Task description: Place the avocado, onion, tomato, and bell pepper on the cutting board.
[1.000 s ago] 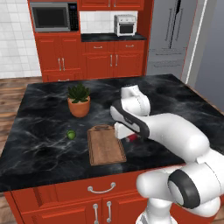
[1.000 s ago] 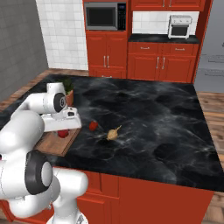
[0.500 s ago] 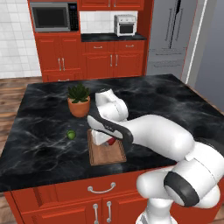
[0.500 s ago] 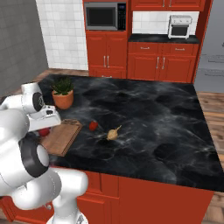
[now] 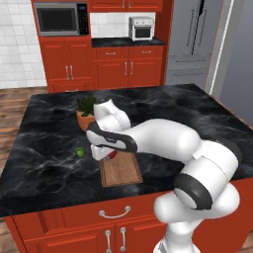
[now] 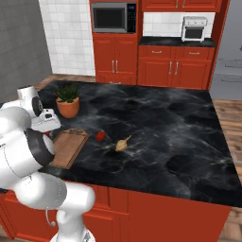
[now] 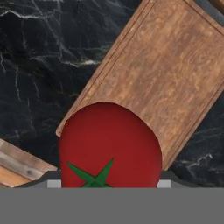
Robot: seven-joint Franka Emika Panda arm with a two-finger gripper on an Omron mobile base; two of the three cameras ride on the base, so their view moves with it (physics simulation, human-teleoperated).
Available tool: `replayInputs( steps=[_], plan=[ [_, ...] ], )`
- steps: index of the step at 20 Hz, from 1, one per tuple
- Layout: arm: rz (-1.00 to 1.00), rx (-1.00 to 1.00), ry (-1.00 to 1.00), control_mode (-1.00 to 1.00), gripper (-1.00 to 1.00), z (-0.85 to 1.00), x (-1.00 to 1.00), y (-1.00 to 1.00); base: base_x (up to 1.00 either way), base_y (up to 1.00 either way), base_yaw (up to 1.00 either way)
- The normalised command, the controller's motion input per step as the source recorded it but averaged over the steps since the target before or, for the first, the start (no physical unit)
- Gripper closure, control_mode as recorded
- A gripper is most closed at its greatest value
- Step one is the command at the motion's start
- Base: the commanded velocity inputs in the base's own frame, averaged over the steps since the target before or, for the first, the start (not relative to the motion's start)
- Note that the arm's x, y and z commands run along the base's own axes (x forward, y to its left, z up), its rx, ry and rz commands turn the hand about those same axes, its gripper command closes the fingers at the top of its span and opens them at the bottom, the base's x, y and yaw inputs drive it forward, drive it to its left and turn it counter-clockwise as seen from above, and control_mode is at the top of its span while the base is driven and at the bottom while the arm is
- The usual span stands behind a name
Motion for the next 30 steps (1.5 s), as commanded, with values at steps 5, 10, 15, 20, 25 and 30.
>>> replayInputs(
  steps=[5,10,15,20,25,30],
  plan=[
    [0.05,0.0,0.0,-1.0,1.0,-0.21,0.28,0.14,0.0,0.0,0.0],
    [0.01,0.0,0.0,-1.0,1.0,-0.4,0.05,0.12,0.0,0.0,0.0],
    [0.0,0.0,0.0,-1.0,1.0,-0.39,0.0,0.0,0.0,0.0,0.0],
    [0.0,0.0,0.0,-1.0,1.0,-0.41,0.0,0.0,0.0,0.0,0.0],
    [0.0,0.0,0.0,-1.0,1.0,-0.29,0.0,-0.11,0.0,0.0,0.0],
    [0.0,0.0,0.0,-1.0,1.0,-0.19,0.0,-0.16,0.0,0.0,0.0]
  ],
)
